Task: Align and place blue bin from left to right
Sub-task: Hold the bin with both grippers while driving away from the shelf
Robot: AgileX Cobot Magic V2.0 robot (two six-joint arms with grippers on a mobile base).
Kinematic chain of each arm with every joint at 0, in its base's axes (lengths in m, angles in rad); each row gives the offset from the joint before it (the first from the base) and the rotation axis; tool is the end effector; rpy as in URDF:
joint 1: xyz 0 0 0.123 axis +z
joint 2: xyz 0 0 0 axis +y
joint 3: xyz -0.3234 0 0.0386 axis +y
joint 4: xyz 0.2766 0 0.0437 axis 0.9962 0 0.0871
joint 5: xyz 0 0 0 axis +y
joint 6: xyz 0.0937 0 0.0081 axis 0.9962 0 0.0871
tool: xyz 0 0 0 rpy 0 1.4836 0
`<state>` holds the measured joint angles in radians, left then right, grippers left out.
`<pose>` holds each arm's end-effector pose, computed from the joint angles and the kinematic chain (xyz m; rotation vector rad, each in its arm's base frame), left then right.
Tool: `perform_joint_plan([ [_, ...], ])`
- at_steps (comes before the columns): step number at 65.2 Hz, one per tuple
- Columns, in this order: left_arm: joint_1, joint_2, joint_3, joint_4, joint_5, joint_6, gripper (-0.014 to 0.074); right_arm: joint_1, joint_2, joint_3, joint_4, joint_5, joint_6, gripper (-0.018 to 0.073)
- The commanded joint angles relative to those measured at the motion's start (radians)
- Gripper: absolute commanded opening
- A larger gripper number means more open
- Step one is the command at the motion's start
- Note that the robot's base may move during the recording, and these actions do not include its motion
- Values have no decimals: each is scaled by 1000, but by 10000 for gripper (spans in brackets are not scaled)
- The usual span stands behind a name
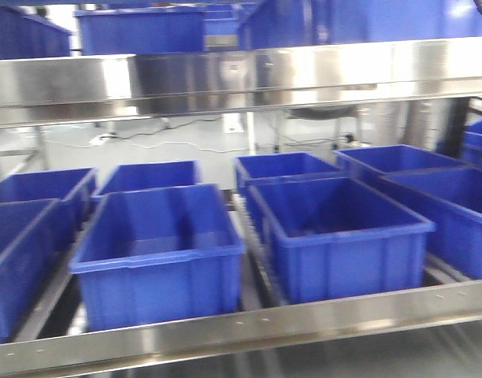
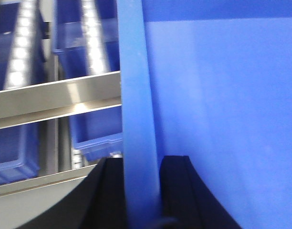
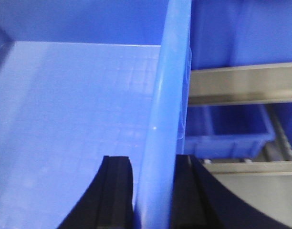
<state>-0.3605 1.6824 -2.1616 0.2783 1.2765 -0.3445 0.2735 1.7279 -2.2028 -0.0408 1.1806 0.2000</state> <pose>0.3541 -0.1070 0.5479 -0.0289 2.2406 -0.0340 0.3777 0.1023 0.5472 -0.0764 2.1955 0.2169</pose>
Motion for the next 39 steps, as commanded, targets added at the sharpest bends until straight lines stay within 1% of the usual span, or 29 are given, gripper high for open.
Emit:
perform_joint_plan([
  [1, -1, -22, -16, 21, -64, 3, -9, 1, -24, -20, -27, -126, -26, -81],
  [39, -1, -22, -16, 23, -64, 3, -9, 1, -24, -20, -27, -126, -26, -81],
])
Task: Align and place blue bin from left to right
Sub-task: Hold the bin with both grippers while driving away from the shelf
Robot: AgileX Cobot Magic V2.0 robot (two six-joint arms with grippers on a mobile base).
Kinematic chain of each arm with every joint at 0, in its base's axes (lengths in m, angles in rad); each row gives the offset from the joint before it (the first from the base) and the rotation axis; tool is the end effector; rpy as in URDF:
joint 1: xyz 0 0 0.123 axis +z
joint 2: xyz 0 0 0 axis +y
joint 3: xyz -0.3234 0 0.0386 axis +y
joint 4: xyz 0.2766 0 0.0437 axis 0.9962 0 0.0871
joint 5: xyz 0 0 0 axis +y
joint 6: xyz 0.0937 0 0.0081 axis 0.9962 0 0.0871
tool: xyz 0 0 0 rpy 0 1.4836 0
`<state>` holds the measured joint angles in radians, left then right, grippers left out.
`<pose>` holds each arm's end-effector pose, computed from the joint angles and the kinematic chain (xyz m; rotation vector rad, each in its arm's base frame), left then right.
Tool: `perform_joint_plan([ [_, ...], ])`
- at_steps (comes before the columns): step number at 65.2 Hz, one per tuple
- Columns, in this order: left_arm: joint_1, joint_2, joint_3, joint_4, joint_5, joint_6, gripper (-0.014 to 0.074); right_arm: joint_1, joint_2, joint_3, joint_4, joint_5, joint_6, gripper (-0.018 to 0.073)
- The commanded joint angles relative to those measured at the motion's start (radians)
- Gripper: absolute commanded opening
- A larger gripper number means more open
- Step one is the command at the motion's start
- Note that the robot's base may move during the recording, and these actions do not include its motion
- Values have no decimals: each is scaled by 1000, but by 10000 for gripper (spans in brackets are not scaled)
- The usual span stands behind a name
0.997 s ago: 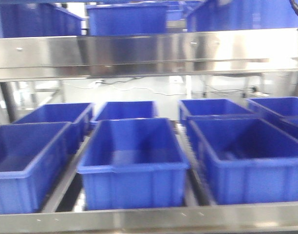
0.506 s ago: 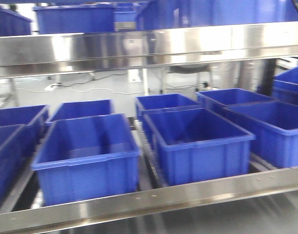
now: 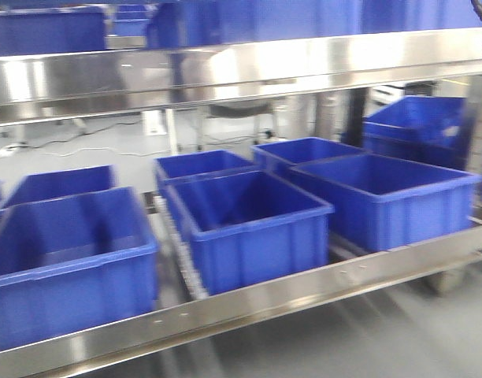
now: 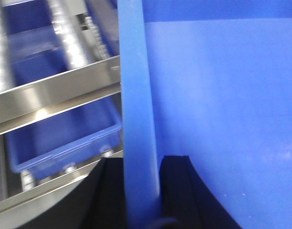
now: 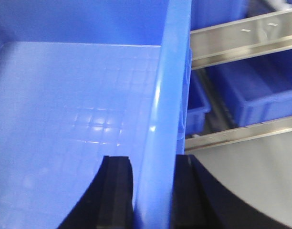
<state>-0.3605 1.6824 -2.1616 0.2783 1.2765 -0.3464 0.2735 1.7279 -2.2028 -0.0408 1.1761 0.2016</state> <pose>0.3541 -0.1070 0.5479 -0.0310 2.2406 -0.0351 0.3779 0.1023 0.5475 -0.0746 2.1912 0.2187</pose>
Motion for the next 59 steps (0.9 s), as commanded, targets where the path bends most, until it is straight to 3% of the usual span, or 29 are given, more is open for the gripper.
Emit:
perform_joint_plan([
  [1, -1, -22, -16, 23, -64, 5, -9, 1, -24, -20, -27, -122, -27, -81],
  [59, -1, -22, -16, 23, -64, 5, -9, 1, -24, -20, -27, -122, -27, -81],
])
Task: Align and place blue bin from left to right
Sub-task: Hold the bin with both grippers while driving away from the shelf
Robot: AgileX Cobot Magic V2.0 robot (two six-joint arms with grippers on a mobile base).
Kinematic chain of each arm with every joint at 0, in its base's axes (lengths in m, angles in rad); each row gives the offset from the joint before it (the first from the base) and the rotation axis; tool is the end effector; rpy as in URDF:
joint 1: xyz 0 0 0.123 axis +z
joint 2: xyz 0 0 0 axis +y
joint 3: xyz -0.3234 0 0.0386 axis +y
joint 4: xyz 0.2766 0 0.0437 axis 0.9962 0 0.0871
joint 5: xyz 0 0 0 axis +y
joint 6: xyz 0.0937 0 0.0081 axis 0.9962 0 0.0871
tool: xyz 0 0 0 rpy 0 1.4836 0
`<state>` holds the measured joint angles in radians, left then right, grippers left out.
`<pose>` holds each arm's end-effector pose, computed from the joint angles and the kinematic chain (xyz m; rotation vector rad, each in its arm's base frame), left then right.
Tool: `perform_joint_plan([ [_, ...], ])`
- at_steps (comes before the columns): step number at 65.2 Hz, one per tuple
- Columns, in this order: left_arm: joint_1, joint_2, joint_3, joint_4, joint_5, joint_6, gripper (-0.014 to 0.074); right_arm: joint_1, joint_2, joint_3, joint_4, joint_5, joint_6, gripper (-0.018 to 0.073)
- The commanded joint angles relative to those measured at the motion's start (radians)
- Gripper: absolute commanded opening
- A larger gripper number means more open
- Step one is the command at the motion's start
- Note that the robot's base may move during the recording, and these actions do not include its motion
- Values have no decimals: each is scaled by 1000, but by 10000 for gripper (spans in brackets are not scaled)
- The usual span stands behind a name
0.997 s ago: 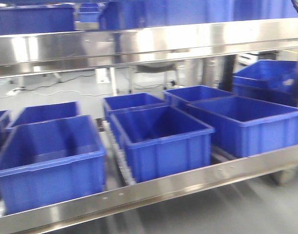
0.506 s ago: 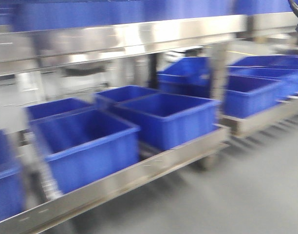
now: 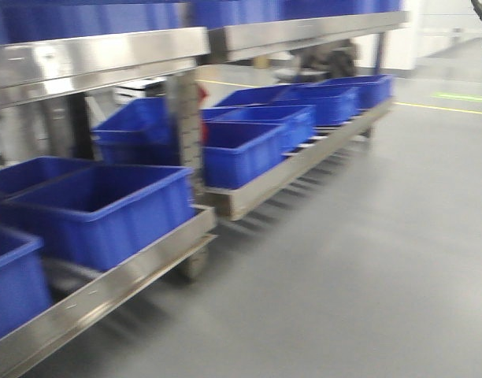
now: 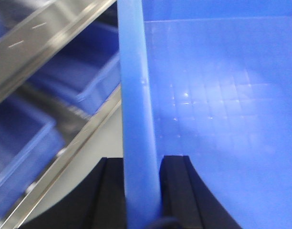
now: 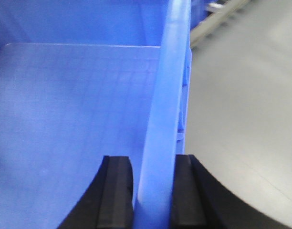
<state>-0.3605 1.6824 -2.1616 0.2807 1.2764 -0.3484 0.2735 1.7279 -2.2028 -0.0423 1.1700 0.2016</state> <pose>0.3541 -0.1068 0.5480 -0.0337 2.2398 -0.0334 0.3783 0.1023 0.5480 -0.0744 2.1849 0.2182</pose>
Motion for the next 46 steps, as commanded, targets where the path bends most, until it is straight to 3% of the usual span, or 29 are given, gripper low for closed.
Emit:
perform_joint_plan([
  [1, -1, -22, -16, 20, -63, 7, -9, 1, -24, -20, -26, -116, -27, -81],
  [46, -1, -20, -16, 21, -63, 7, -9, 1, -24, -20, -26, -116, -27, -81],
])
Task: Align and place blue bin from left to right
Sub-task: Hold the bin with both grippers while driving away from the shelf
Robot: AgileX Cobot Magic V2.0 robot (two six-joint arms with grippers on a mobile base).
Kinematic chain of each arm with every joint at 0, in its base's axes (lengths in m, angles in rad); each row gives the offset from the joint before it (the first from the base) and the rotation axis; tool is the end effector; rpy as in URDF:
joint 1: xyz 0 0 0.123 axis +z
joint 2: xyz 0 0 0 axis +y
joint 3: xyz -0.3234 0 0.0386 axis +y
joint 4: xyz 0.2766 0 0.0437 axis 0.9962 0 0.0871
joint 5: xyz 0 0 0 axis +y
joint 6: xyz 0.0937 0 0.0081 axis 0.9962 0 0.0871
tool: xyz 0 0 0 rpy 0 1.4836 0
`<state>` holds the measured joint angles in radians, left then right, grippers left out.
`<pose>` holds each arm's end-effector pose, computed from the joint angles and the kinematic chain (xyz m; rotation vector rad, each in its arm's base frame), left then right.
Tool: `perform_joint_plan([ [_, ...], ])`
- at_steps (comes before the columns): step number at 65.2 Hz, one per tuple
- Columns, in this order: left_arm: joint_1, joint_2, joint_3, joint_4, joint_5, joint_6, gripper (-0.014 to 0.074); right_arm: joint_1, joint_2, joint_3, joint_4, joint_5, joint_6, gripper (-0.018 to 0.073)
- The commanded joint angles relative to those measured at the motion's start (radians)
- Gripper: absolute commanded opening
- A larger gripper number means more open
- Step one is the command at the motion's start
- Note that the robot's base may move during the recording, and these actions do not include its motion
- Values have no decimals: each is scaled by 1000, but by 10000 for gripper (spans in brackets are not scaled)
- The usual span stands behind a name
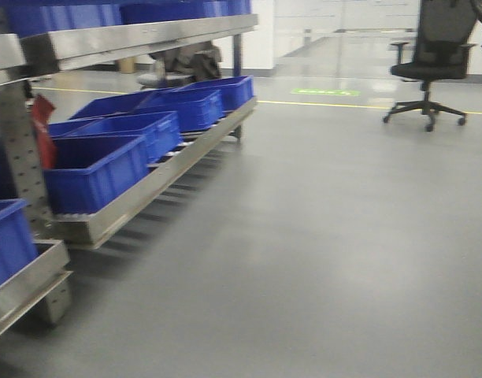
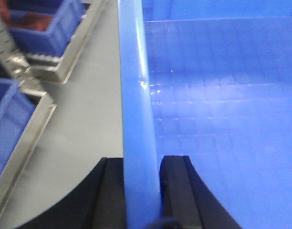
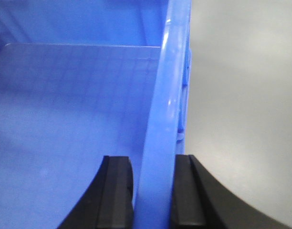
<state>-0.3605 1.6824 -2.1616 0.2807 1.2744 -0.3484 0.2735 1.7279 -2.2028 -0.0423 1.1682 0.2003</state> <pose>0.3542 -0.1069 0.5481 -0.0333 2.2379 -0.0341 0.3784 0.1023 0.5481 -0.0758 2.1830 0.2179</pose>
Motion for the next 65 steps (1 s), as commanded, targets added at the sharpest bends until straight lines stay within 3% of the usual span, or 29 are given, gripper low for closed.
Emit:
perform_joint_plan([
  [1, -1, -20, -16, 21, -62, 7, -9, 1, -24, -20, -26, -114, -26, -81],
  [65, -1, -20, -16, 21, -62, 7, -9, 1, -24, -20, -26, -114, -26, -81],
])
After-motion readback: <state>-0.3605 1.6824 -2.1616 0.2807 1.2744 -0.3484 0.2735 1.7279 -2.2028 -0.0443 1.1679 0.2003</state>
